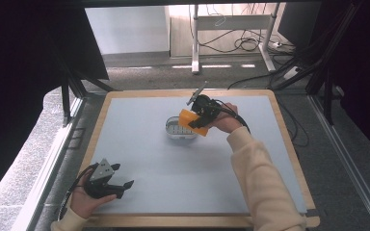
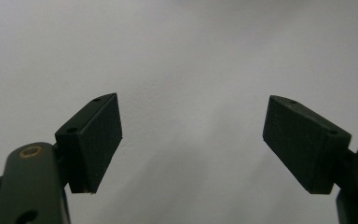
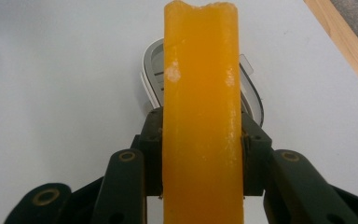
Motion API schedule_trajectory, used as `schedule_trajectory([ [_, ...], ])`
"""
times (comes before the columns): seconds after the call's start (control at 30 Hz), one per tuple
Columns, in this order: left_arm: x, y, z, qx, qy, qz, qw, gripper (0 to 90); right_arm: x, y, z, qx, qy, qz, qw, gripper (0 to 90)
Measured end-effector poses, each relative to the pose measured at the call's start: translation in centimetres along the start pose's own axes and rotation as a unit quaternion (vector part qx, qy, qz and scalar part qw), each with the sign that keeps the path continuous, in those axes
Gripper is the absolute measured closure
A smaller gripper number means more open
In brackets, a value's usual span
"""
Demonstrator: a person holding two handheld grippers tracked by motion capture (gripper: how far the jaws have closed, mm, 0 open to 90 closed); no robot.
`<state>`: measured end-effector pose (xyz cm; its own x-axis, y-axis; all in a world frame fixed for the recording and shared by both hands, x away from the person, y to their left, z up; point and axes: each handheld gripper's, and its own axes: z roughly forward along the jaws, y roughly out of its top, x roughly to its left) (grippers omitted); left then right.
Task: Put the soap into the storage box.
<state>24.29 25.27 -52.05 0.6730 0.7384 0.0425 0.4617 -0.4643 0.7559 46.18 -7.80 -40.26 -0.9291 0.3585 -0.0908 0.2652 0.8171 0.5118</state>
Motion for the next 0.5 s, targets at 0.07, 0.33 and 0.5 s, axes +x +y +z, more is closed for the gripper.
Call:
schedule_trajectory([
  [0.07, 0.0, 0.0, 0.0, -0.001, 0.000, 0.000, 1.0000, 19.7, 0.0, 0.1, 0.2, 0.003, 0.001, -0.002, 1.0000, 61.5],
  [0.33, 0.0, 0.0, 0.0, 0.000, 0.000, 0.000, 1.0000, 19.7, -0.3, 1.0, 1.2, 0.010, 0.007, -0.015, 0.9998, 61.5],
  [0.5, 0.0, 0.0, 0.0, -0.002, -0.001, -0.002, 1.0000, 19.7, -0.7, 1.7, 1.8, 0.017, 0.009, -0.021, 0.9996, 61.5],
])
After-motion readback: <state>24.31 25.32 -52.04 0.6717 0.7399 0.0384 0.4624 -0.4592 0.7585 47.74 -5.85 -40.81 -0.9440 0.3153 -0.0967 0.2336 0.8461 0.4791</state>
